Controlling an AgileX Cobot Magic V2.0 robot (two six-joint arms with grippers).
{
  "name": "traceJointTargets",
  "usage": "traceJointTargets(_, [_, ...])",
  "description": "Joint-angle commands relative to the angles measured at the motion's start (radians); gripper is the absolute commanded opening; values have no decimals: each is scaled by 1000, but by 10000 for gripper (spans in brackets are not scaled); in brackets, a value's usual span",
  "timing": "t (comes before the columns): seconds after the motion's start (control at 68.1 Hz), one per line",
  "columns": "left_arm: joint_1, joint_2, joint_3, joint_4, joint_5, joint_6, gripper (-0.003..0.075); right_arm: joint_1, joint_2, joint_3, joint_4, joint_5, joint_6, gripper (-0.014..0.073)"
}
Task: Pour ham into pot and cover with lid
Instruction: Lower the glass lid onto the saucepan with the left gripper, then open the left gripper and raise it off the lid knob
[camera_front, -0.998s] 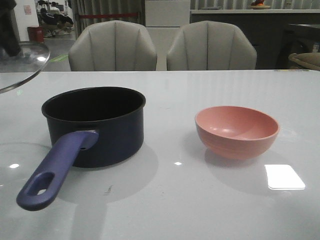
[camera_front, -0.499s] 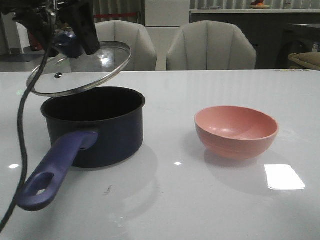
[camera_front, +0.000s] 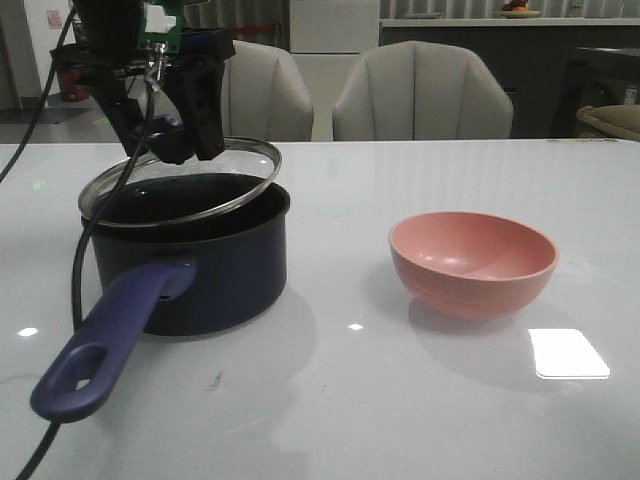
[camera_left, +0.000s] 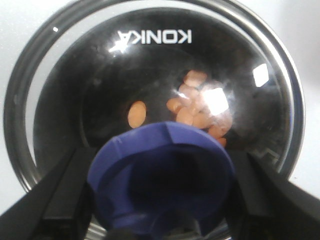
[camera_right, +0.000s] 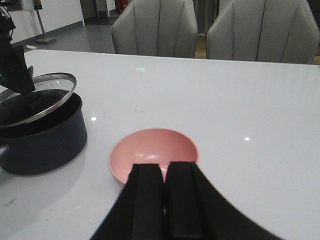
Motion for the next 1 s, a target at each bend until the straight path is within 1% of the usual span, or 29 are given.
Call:
traceJointTargets(0.0, [-9, -53, -40, -12, 22, -14, 402, -1, 3, -26, -14, -82, -4, 137])
traceJointTargets(0.132, [-9, -34, -40, -17, 25, -14, 489, -1, 3, -26, -14, -82, -4, 137])
traceJointTargets(0.264, [-16, -25, -40, -23, 25, -14, 536, -1, 3, -26, -14, -82, -4, 137])
traceJointTargets(0.426, [-16, -20, -40, -23, 25, -14, 634, -1, 3, -26, -14, -82, -4, 137])
traceJointTargets(0.499, [-16, -20, -40, -23, 25, -14, 659, -1, 3, -26, -14, -82, -4, 137])
traceJointTargets(0.587, [-16, -20, -40, -36, 25, -14, 659, -1, 3, -26, -14, -82, -4, 137])
traceJointTargets(0.748, [-16, -20, -40, -133, 25, -14, 659, -1, 3, -26, -14, -82, -4, 137])
traceJointTargets(0.983, [-16, -20, -40, -136, 25, -14, 659, -1, 3, -26, -14, -82, -4, 137])
